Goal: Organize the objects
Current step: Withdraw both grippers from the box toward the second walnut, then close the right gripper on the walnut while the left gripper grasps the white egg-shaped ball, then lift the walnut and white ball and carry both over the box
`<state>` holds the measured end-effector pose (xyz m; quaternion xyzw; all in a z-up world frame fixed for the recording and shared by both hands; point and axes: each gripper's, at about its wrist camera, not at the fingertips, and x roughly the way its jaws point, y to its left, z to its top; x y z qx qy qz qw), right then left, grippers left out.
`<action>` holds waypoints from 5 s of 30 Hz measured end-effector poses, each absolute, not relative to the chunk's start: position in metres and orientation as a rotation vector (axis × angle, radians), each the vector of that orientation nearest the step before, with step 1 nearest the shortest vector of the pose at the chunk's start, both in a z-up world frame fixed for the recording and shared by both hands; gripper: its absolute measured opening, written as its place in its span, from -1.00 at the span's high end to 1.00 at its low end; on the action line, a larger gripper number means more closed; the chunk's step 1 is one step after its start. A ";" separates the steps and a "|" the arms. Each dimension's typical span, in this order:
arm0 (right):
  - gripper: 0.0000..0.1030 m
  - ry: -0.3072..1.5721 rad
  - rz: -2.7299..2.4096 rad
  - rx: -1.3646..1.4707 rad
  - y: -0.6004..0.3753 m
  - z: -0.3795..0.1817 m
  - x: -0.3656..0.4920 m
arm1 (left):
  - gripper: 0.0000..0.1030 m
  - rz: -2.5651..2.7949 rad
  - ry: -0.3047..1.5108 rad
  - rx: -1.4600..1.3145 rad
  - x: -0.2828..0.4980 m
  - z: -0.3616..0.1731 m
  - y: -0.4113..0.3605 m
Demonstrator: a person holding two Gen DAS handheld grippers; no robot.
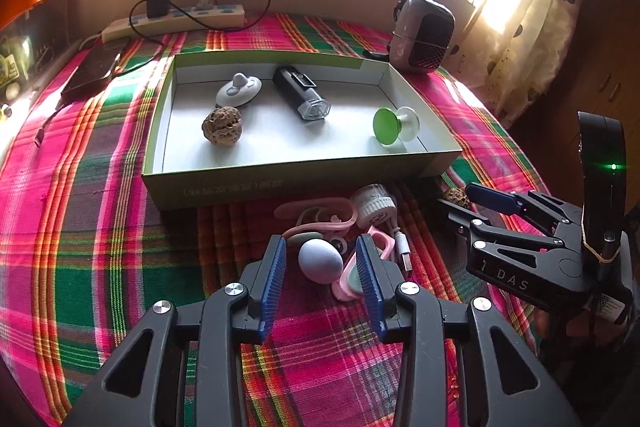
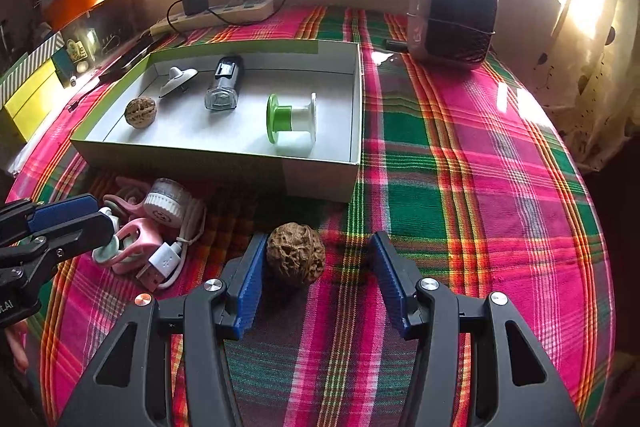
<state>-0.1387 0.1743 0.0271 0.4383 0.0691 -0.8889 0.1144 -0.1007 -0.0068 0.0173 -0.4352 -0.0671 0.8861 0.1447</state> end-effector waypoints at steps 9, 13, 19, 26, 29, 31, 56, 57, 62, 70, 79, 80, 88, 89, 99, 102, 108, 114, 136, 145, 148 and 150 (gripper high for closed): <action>-0.02 0.216 -2.628 1.291 0.177 0.028 -0.143 | 0.33 2.559 -0.195 -1.281 -0.106 0.015 -0.009; -0.02 0.215 -2.630 1.291 0.177 0.028 -0.145 | 0.33 2.556 -0.179 -1.283 -0.104 0.015 -0.010; -0.02 0.223 -2.627 1.288 0.175 0.028 -0.144 | 0.33 2.553 -0.145 -1.318 -0.108 0.011 -0.006; -0.02 0.219 -2.626 1.289 0.175 0.027 -0.144 | 0.33 2.549 -0.118 -1.321 -0.107 0.010 -0.003; -0.02 0.203 -2.625 1.293 0.177 0.027 -0.144 | 0.33 2.550 -0.112 -1.325 -0.106 0.010 -0.002; -0.02 0.196 -2.622 1.293 0.177 0.027 -0.144 | 0.33 2.554 -0.098 -1.325 -0.106 0.010 -0.001; 0.34 0.171 -2.610 1.283 0.177 0.027 -0.137 | 0.61 2.578 -0.137 -1.321 -0.102 0.009 -0.009; 0.43 0.171 -2.610 1.280 0.177 0.027 -0.137 | 0.61 2.577 -0.137 -1.321 -0.102 0.009 -0.009; 0.43 0.160 -2.609 1.280 0.178 0.027 -0.137 | 0.61 2.578 -0.136 -1.321 -0.102 0.009 -0.008; 0.43 0.154 -2.608 1.279 0.179 0.028 -0.137 | 0.61 2.579 -0.135 -1.321 -0.101 0.008 -0.008; 0.43 0.156 -2.608 1.279 0.180 0.028 -0.137 | 0.62 2.581 -0.133 -1.321 -0.101 0.009 -0.008; 0.43 0.156 -2.608 1.279 0.179 0.028 -0.137 | 0.62 2.581 -0.132 -1.321 -0.101 0.009 -0.008; 0.43 0.151 -2.609 1.281 0.180 0.028 -0.136 | 0.62 2.587 -0.127 -1.322 -0.099 0.009 -0.008; 0.43 0.147 -2.608 1.281 0.181 0.028 -0.136 | 0.62 2.588 -0.123 -1.323 -0.099 0.009 -0.008; 0.43 0.118 -2.606 1.249 0.185 0.038 -0.130 | 0.62 2.605 -0.102 -1.280 -0.092 0.021 -0.008; 0.43 0.115 -2.615 1.235 0.185 0.044 -0.127 | 0.62 2.611 -0.100 -1.263 -0.090 0.026 -0.009; 0.43 0.110 -2.622 1.187 0.181 0.059 -0.125 | 0.62 2.629 -0.105 -1.222 -0.087 0.037 -0.010; 0.43 0.105 -2.621 1.151 0.177 0.070 -0.126 | 0.62 2.638 -0.106 -1.187 -0.090 0.048 -0.011; 0.43 0.128 -2.574 1.110 0.147 0.087 -0.186 | 0.62 2.666 -0.123 -1.202 -0.154 0.051 -0.020; 0.43 0.137 -2.538 1.177 0.136 0.072 -0.229 | 0.62 2.650 -0.104 -1.248 -0.188 0.041 -0.016; 0.43 0.143 -2.529 1.207 0.133 0.065 -0.242 | 0.62 2.650 -0.088 -1.263 -0.199 0.037 -0.013; 0.43 0.149 -2.525 1.224 0.132 0.060 -0.249 | 0.62 2.652 -0.076 -1.268 -0.204 0.035 -0.012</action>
